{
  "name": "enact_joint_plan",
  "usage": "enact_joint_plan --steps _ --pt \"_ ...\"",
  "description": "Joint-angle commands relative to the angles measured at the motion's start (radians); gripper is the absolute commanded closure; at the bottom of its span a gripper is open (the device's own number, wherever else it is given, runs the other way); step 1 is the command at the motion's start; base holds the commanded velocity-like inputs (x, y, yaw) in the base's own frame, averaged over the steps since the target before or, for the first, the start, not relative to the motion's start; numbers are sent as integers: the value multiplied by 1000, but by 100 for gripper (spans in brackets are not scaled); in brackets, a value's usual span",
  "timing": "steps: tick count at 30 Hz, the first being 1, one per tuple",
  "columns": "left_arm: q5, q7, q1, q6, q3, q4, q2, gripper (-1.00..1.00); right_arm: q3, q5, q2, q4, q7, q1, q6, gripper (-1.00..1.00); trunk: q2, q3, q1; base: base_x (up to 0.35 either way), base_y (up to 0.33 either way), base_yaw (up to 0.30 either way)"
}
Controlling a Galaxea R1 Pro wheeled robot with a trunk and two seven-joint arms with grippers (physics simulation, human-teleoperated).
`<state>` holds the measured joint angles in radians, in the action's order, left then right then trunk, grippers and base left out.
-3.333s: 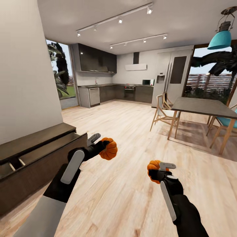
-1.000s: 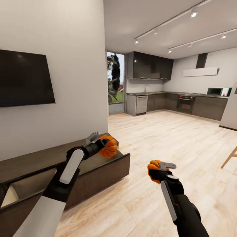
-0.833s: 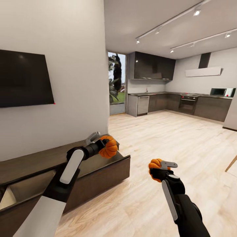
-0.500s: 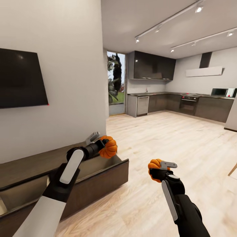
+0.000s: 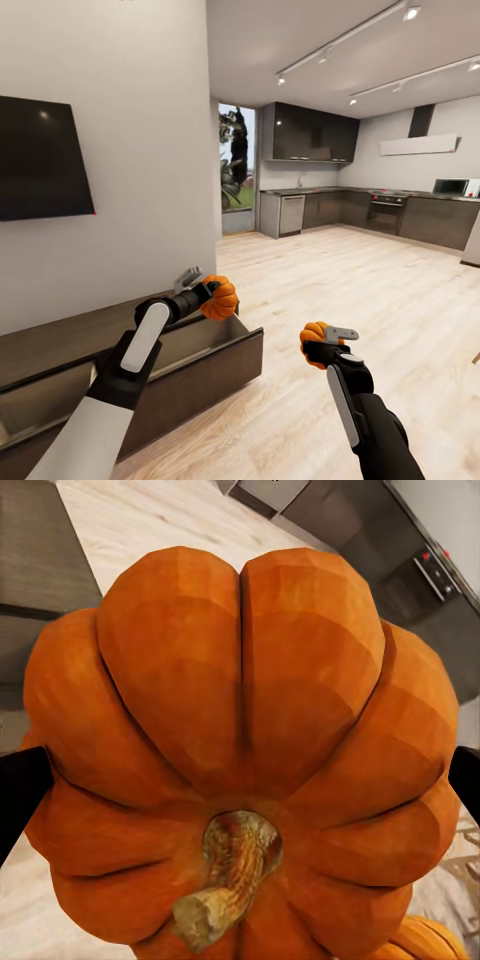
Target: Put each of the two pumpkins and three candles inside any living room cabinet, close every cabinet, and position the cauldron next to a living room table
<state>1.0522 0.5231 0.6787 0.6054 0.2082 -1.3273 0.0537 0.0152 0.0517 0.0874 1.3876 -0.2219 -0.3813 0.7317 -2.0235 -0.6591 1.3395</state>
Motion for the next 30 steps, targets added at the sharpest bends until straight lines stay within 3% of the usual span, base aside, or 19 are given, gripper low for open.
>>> enact_joint_plan --steps 1,6,15,22,23,27,30 --pt "9 11 1 1 0 -1 0 100 0 5 1 1 -6 -1 4 100 -1 -1 0 0 0 139" --pt "8 11 1 1 0 -1 0 100 0 3 0 2 -7 -1 4 100 -1 1 0 65 0 245" --pt "8 11 1 1 0 -1 0 100 1 2 0 2 -6 -1 5 100 -1 5 0 289 -46 251" --pt "12 11 1 2 0 -1 0 100 3 4 -2 3 -5 -1 4 100 -1 6 0 87 -203 44" --pt "12 10 1 0 12 36 10 100 8 4 -6 -2 -5 -1 -43 100 -1 6 0 0 -15 0" --pt "10 17 1 2 18 65 11 100 37 6 -23 1 -3 -1 -52 100 -1 6 0 0 -6 0" --pt "-20 66 1 8 17 121 7 100 58 9 -54 0 -4 -12 -51 100 -1 6 0 0 0 0"
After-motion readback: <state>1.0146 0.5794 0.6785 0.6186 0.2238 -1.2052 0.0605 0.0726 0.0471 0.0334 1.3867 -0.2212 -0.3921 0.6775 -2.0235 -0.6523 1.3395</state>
